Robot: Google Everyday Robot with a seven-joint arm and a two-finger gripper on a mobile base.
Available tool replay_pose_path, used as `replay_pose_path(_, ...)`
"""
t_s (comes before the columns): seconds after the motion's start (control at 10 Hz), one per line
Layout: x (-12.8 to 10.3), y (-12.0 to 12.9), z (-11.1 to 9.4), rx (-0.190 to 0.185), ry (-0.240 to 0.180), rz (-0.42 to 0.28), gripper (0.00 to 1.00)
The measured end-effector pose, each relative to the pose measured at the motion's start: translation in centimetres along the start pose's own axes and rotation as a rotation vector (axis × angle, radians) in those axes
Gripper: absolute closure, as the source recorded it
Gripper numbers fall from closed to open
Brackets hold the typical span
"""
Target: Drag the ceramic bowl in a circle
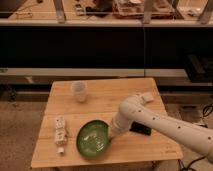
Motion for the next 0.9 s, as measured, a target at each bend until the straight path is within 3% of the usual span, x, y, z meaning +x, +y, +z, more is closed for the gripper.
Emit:
replay_pose_path(0.3, 2.7, -4.3, 3.8, 0.029, -0.065, -0.138, 1.0)
replay_pose_path(0.4, 4.3, -4.6, 4.4, 0.029, -0.062, -0.148, 1.0)
replay_pose_path(0.6, 8.7, -4.8, 4.5, 0.035, -0.024, -0.133, 1.0)
replay_pose_path(0.9, 15.6, -2.8, 1.5, 0.046, 0.088, -0.05, 1.0)
